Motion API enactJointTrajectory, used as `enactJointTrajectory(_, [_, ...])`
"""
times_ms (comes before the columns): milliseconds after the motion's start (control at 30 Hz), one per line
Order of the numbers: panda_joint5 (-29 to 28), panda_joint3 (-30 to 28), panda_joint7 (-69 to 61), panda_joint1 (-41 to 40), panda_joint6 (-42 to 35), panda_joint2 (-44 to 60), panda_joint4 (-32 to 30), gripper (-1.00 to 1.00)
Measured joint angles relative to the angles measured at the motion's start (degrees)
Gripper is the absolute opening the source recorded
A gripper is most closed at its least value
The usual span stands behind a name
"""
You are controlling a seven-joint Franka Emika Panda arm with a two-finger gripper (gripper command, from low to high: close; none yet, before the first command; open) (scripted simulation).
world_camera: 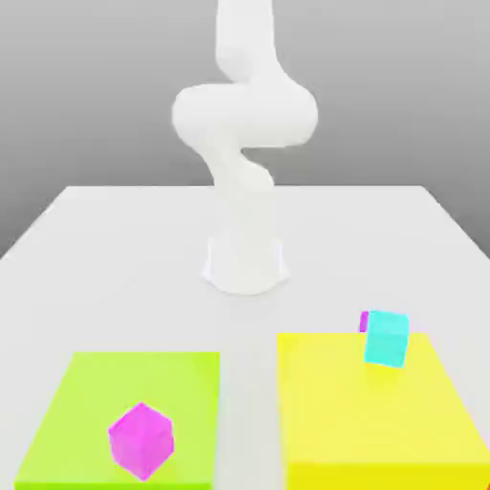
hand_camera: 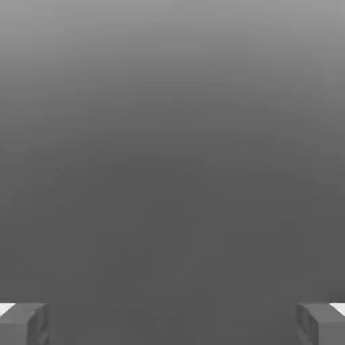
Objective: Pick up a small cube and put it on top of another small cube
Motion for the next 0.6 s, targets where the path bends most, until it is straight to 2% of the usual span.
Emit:
enactJointTrajectory(300, [6.0,-3.34,-20.08,10.55,2.52,19.16,4.26,0.0])
enactJointTrajectory(600, [9.91,-1.78,-38.38,17.08,5.14,37.8,8.39,0.0])
